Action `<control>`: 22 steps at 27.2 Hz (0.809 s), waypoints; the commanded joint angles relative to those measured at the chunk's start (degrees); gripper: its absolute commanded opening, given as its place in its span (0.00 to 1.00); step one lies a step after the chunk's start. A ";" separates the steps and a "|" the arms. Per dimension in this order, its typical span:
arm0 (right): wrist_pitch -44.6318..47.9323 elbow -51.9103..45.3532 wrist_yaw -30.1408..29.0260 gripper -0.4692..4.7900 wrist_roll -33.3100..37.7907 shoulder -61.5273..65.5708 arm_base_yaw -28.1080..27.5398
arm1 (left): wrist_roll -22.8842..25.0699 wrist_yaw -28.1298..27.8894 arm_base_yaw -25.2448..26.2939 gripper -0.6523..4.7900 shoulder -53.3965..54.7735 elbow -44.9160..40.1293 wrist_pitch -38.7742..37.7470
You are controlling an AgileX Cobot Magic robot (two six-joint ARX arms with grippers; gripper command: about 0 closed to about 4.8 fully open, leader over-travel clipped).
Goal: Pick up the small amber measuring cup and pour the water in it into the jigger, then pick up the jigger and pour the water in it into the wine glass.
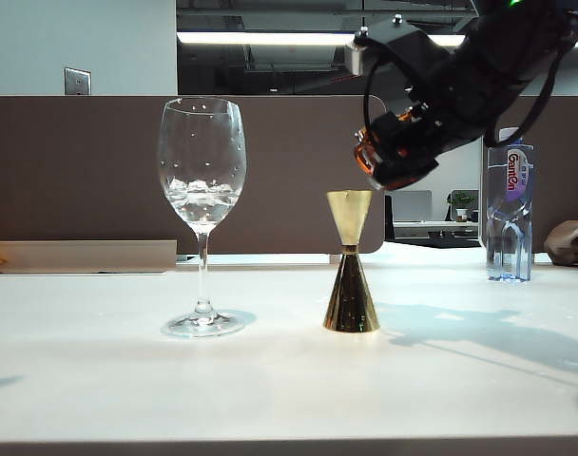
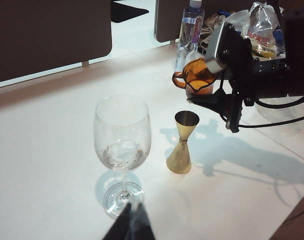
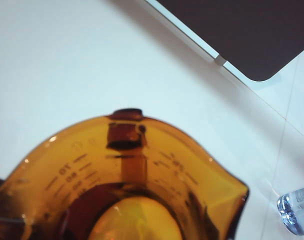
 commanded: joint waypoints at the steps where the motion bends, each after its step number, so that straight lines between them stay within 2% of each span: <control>1: 0.24 0.42 0.35 0.09 -2.67 -0.24 0.00 | 0.17 0.22 0.00 0.12 0.04 0.17 0.72; 6: 0.44 0.42 1.25 0.09 -6.97 -0.24 0.02 | 0.17 0.22 0.00 0.12 0.04 0.17 0.72; 16: 1.42 0.48 1.07 0.09 -20.31 -0.24 0.66 | 0.17 0.20 0.00 0.12 0.04 0.17 0.72; 22: 4.33 0.50 1.05 0.09 -25.00 -0.24 0.68 | 0.17 0.20 0.00 0.12 0.04 0.17 0.72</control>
